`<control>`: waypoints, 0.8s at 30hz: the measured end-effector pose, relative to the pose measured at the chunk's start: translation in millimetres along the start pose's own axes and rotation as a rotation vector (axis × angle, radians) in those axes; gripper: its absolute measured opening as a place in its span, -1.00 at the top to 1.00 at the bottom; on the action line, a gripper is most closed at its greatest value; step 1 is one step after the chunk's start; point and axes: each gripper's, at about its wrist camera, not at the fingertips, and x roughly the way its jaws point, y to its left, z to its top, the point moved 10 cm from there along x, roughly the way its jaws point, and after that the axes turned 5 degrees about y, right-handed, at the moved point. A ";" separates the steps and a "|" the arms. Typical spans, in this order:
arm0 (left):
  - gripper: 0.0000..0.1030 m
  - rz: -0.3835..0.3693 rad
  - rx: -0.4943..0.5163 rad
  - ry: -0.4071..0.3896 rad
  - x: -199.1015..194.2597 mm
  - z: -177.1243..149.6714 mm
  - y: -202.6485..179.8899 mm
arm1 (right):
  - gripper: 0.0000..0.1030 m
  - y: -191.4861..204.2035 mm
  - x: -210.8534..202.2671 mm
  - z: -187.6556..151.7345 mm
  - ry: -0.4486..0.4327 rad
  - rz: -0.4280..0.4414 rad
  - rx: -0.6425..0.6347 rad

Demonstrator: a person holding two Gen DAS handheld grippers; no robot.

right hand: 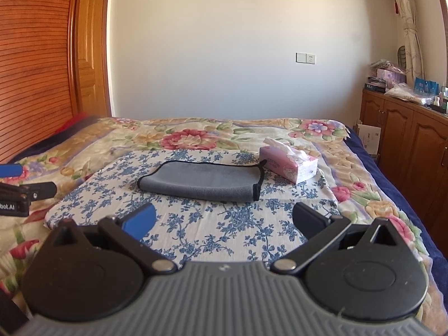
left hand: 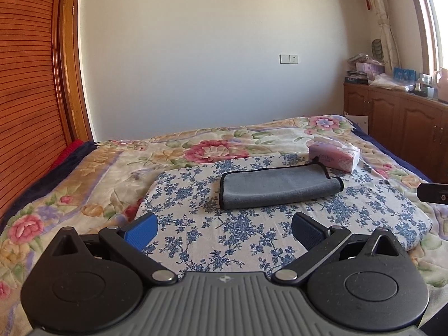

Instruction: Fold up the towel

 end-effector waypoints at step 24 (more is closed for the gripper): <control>-1.00 -0.002 0.011 -0.077 -12.0 -2.9 -12.5 | -1.00 -6.0 -6.8 -0.9 -0.072 -0.039 0.008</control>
